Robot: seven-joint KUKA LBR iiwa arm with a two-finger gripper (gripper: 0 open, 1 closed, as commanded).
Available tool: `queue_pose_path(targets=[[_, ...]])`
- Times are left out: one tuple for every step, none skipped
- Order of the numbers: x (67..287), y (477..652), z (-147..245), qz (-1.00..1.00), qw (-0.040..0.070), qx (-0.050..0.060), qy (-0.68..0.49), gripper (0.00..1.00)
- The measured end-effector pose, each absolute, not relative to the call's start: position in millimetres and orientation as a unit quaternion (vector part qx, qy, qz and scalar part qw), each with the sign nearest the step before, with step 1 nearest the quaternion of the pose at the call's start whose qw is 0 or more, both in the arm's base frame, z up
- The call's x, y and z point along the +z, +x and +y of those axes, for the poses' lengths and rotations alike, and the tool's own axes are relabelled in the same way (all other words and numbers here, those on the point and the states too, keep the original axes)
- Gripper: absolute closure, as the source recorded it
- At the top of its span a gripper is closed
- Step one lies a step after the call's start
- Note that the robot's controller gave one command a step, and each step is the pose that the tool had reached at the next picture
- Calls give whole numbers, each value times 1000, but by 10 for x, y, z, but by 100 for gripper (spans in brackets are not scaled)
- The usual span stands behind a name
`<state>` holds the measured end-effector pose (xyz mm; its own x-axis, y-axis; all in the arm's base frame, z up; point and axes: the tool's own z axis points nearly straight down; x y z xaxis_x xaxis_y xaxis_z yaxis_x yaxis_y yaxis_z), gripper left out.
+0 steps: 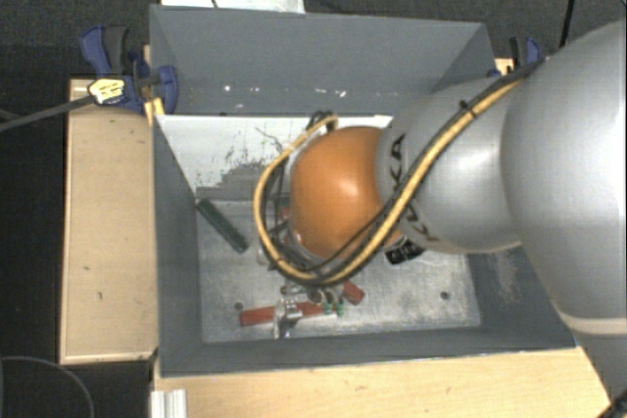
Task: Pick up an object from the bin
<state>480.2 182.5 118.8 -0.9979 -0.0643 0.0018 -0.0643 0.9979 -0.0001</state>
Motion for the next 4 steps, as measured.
queue_pose_path(targets=[[1276, 4775, 1599, -1000, 0, 0, -15, 0], [726, 4789, 1461, -1000, -2, -1, -4, 0], [737, 4803, 1360, -999, -6, -2, -36, 100], [737, 4802, 1360, -999, -6, -2, -36, 100]])
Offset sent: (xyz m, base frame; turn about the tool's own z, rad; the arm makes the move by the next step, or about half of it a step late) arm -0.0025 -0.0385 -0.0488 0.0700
